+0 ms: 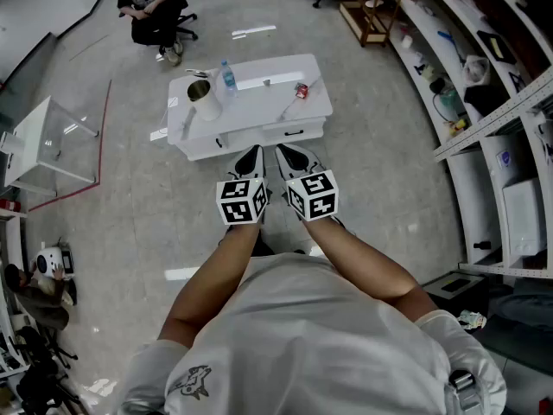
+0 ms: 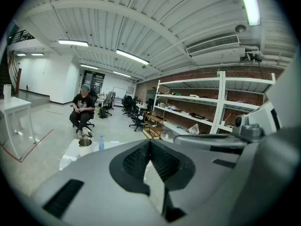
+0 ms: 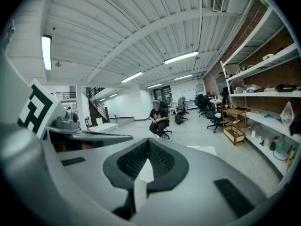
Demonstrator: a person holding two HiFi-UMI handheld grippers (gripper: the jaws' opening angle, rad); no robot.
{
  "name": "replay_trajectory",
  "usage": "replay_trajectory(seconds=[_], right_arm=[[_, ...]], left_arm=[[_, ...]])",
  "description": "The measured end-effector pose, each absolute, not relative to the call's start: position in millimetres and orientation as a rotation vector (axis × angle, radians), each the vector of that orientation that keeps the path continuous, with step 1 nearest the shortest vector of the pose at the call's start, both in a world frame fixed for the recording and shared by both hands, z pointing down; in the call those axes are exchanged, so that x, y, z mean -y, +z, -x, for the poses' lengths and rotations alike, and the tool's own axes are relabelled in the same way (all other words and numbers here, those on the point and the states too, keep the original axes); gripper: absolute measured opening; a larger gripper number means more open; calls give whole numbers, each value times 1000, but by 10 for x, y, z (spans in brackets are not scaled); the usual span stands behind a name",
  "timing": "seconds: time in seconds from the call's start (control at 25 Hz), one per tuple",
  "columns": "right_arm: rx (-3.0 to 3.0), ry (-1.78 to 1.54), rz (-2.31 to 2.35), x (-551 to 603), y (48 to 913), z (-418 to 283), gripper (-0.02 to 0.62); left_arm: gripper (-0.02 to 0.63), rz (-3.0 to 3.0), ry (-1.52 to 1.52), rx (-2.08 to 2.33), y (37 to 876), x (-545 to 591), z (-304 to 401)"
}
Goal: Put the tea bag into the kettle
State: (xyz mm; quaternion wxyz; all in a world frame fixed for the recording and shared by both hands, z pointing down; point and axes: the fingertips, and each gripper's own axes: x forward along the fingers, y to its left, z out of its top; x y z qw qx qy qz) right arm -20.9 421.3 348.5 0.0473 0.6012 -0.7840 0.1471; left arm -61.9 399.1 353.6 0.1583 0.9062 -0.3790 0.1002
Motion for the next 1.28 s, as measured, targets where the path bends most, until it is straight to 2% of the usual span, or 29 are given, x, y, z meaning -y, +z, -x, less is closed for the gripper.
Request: replay_trajectory(seconds=[0.64, 1.28], right_arm=[[2369, 429, -1841, -3850, 3549, 374, 9], [2278, 472, -1933, -2800, 3653, 895, 9]], left_arm=[[2, -2564, 280, 1044, 3651, -3619, 743], [2, -2619, 324, 887, 3696, -2609, 1169]])
